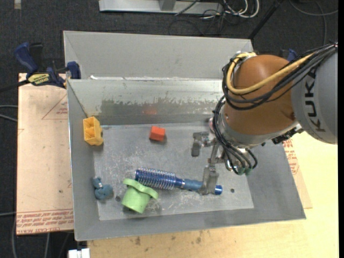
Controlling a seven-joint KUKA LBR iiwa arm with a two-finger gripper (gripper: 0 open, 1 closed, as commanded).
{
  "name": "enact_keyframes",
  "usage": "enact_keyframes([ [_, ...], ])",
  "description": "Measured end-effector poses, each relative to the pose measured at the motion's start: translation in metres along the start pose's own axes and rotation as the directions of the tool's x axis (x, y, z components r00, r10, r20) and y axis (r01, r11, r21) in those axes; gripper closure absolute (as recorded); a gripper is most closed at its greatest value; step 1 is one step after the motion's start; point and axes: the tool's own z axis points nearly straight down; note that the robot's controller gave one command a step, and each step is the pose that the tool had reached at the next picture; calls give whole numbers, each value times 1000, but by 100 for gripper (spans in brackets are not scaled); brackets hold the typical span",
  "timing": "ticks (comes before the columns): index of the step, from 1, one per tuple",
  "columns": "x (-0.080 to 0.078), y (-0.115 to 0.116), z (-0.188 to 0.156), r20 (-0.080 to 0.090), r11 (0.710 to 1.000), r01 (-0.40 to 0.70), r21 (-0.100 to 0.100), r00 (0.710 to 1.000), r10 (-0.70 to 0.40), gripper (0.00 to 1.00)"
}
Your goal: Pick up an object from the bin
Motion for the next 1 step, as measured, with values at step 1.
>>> enact_keyframes([
  [1, -29, -12, 170, 2, 993, 115, 0, 993, -115, 0],
])
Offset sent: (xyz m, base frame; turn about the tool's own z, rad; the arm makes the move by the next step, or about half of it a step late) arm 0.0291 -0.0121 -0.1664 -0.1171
